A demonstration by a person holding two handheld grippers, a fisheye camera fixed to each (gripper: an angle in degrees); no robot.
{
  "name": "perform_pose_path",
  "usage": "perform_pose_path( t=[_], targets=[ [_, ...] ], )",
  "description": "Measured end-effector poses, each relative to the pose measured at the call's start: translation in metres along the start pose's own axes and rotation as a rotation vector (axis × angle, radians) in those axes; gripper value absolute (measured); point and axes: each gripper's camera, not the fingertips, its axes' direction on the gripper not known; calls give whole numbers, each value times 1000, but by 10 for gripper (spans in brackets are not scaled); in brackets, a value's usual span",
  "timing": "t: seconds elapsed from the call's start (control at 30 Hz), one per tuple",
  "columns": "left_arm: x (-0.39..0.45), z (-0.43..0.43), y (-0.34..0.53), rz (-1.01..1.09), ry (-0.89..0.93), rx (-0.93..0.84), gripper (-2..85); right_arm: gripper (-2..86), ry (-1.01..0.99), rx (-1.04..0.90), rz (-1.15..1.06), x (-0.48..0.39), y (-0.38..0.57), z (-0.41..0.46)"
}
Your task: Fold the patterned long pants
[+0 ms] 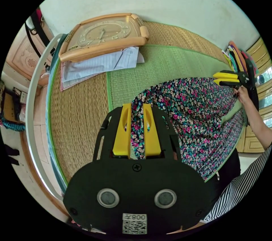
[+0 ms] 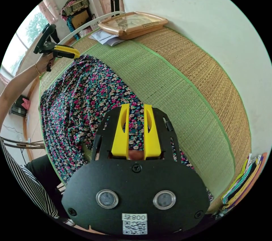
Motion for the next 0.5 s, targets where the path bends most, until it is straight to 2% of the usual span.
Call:
perform_pose_path(
  t=[0.27,0.5],
  targets=[
    [-2,-7,-7,11,-53,-114,71,80,45,-129,-70,-21,-44,42],
    [2,-23,-7,23,-57,-133,23,35,66,-133,-94,-40,-57,47]
  ],
)
